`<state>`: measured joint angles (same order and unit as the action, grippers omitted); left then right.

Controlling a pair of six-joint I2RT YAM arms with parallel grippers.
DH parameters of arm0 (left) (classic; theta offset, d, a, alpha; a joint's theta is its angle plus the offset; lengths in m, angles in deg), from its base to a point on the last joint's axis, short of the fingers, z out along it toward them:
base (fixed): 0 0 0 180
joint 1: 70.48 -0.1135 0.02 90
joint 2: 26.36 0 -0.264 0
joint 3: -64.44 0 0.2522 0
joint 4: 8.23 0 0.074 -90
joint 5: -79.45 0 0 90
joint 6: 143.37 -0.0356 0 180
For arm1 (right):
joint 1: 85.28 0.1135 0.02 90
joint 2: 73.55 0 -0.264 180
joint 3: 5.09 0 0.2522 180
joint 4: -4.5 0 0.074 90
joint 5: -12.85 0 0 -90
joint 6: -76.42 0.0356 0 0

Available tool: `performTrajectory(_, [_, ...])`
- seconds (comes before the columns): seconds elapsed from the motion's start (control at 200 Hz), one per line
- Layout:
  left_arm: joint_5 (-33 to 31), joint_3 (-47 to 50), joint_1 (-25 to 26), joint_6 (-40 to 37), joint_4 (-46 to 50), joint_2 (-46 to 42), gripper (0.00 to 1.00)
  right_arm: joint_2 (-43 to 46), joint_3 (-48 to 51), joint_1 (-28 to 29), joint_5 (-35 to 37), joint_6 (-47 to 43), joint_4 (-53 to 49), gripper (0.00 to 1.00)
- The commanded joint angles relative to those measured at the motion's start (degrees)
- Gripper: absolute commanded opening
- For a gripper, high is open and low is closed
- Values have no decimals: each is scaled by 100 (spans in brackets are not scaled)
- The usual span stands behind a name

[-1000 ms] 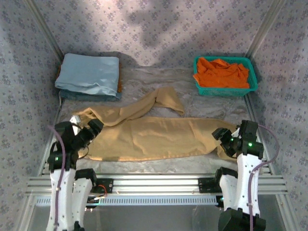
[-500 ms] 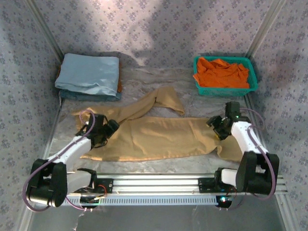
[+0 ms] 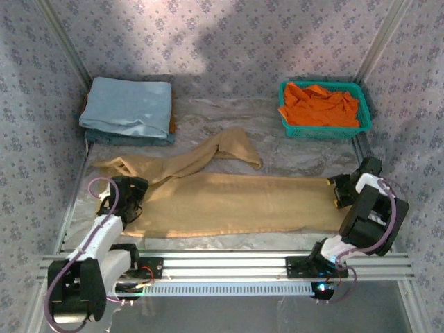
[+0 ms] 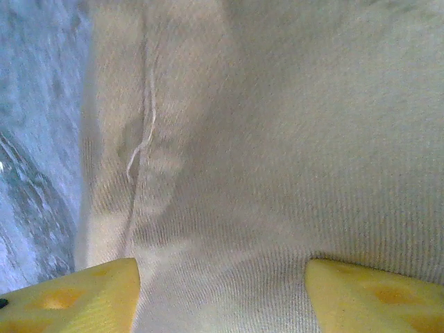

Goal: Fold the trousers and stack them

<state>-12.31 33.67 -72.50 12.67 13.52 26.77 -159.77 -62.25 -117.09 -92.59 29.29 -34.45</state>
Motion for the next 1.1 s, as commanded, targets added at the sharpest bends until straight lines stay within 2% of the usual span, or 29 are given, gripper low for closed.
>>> performTrajectory(0.0, [136, 77, -393, -379, 1141, -228, 94, -434, -179, -47, 282, -44, 128, 68])
performTrajectory(0.09, [218, -188, -614, -658, 1523, -544, 94, -300, -445, 297, 246, -63, 52, 67])
performTrajectory(0.175, [597, -564, -818, -955, 1772, -734, 93, 143, -754, 860, 276, -259, -254, 67])
performTrajectory(0.255, [757, -1078, -824, -1270, 2041, -759, 93, 643, -1046, 1691, 470, -410, -515, 67])
performTrajectory(0.355, [767, -1743, -825, -1742, 2258, -605, 93, 889, -1601, 3047, 916, -636, -801, 67])
performTrajectory(0.46, [786, -2282, -827, -2139, 2282, -133, 93, 418, -2412, 4509, 1245, -1321, -899, 63])
performTrajectory(0.545, [833, -2617, -810, -2180, 2280, 384, 91, -446, -3369, 5454, 1576, -1964, -1242, 52])
performTrajectory(0.605, [820, -2714, -797, -2099, 2112, 722, 89, -1083, -3955, 5916, 1908, -2195, -1424, 43])
performTrajectory(0.67, [850, -2708, -790, -1988, 1878, 1067, 87, -1638, -4428, 6256, 2084, -2357, -1426, 36])
performTrajectory(0.735, [844, -2777, -791, -2014, 1754, 1416, 85, -2103, -4878, 6517, 2096, -2555, -1436, 35])
performTrajectory(0.835, [646, -3019, -797, -2061, 1595, 1945, 81, -2757, -5525, 6851, 2334, -2920, -1531, 42])
performTrajectory(0.904, [786, -3193, -764, -2068, 1423, 2318, 73, -3269, -6062, 7015, 2536, -3105, -1842, 46])
performTrajectory(1.094, [739, -3572, -704, -2053, 1197, 3183, 63, -4250, -6975, 7190, 2983, -3392, -2282, 51])
